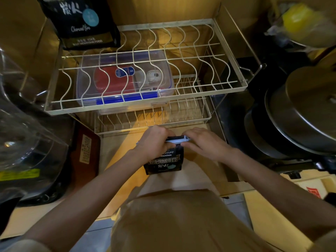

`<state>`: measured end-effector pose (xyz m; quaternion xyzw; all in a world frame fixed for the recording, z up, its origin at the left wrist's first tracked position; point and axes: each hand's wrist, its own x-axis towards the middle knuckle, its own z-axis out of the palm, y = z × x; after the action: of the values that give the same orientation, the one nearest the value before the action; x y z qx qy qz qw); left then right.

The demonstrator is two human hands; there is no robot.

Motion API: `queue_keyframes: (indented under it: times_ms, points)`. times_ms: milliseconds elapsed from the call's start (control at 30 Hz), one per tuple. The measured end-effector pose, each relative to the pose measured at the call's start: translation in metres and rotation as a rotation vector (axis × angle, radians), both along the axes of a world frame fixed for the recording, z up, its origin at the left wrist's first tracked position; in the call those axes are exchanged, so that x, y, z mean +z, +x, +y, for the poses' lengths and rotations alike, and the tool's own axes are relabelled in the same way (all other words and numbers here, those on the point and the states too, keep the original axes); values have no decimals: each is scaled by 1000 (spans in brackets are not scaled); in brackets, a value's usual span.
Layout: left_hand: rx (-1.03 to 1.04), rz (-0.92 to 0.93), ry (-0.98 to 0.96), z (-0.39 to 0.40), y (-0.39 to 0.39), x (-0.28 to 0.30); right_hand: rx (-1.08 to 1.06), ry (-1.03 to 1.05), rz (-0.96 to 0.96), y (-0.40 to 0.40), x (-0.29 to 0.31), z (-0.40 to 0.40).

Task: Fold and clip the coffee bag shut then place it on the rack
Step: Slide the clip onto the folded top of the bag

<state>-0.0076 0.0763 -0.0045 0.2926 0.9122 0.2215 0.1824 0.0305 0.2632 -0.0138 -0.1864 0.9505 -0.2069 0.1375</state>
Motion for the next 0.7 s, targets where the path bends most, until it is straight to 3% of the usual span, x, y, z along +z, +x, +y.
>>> queue_keyframes:
  times_ms: [233,467,700]
  points:
    - [-2,-12,22,1,1,2,177,95,115,-9,0,8]
    - [64,1,51,4,1,-1,59,-64,106,-2,-14,6]
    - [91,37,71,4,4,-1,37,-49,101,-2,-20,4]
